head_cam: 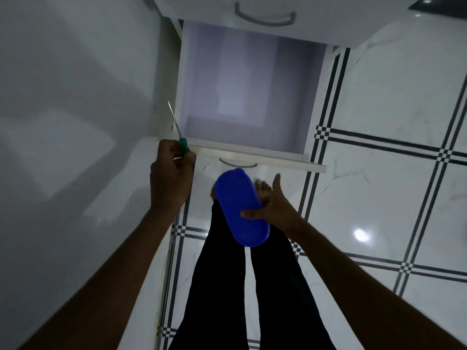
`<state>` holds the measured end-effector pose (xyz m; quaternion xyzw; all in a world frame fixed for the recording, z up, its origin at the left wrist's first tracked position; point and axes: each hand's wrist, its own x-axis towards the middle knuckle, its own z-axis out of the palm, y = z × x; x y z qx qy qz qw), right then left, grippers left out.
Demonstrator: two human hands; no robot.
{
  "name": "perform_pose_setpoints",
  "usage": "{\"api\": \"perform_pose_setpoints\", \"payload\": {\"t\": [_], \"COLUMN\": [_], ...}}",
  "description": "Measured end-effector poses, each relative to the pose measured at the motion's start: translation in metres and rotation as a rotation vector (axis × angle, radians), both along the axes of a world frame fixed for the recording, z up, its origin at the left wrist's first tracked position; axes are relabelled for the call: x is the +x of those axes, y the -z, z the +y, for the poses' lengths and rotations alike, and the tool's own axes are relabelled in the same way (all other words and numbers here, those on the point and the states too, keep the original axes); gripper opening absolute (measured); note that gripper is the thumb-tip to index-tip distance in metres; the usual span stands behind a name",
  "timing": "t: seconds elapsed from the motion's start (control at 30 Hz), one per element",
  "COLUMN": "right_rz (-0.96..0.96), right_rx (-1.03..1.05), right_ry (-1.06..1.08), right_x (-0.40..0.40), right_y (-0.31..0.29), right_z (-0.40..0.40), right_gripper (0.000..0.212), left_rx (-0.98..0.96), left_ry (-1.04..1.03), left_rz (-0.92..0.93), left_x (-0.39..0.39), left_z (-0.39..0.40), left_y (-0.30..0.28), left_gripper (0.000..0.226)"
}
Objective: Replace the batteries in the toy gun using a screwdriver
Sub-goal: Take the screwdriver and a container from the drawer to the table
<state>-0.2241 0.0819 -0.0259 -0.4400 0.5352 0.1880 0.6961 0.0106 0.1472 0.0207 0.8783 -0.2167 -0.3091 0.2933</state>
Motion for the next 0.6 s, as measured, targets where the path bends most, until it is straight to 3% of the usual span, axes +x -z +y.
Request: {"api": "perform_pose_setpoints", "payload": {"t": [0.1,0.33,0.6], "right_rz": [-0.027,-0.027,-0.099], "right_rx": [0.008,0.029,-0.07], "right_ry": [0.062,0.072,0.001], "right_x": [0.011,0.022,0.038], "right_y": [0.0,0.001,0.002], "right_z": [-0.012,-0.045,-0.114], "right_gripper": [0.172,0.137,0.137], "left_rx": [0.018,-0.025,-0.084], "left_ry": [-0.014,0.022,0.088], "left_rz": [0.029,0.037,0.007], "left_x": [-0.003,0.0,0.013], "left_z": [0.008,-0.003,-0.047], "left_y": [0.005,0.009,0.005], "left_gripper": [0.032,0.033,0.028]}}
